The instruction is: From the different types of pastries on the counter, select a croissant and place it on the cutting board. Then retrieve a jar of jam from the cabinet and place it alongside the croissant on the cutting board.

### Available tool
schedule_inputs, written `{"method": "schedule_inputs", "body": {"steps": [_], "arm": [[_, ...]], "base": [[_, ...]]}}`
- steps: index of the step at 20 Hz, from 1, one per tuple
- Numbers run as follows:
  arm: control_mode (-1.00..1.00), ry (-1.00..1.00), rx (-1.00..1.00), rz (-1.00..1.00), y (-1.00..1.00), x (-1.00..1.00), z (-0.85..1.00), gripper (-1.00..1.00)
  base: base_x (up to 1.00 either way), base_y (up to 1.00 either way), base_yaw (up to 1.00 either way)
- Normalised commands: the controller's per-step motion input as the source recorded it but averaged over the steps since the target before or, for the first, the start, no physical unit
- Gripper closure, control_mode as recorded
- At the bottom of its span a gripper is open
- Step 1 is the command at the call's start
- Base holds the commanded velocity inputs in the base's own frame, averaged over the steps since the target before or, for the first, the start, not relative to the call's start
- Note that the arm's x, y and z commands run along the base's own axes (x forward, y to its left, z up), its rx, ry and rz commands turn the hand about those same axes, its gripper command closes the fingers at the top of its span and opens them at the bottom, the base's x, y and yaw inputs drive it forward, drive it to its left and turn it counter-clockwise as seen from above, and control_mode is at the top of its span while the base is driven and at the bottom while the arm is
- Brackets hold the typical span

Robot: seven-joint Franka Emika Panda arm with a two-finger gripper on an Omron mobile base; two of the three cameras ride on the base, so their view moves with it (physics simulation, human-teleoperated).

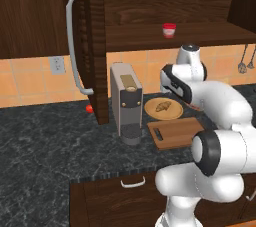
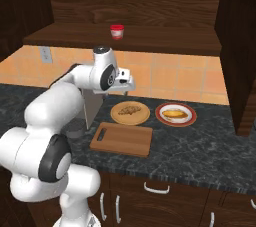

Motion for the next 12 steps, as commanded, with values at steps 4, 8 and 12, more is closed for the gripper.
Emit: {"method": "schedule_inputs", "body": {"steps": [4,8,12], "arm": [[-1.0,0.0,0.0,0.01,0.0,0.31,-0.14,-1.0],[-1.0,-0.14,0.0,0.15,-0.02,0.7,-0.72,-1.0],[-1.0,-0.05,0.0,-0.17,-0.36,0.58,-0.81,-1.0]], "base": [[0.0,0.0,0.0],[0.0,0.0,0.0],[0.0,0.0,0.0]]}}
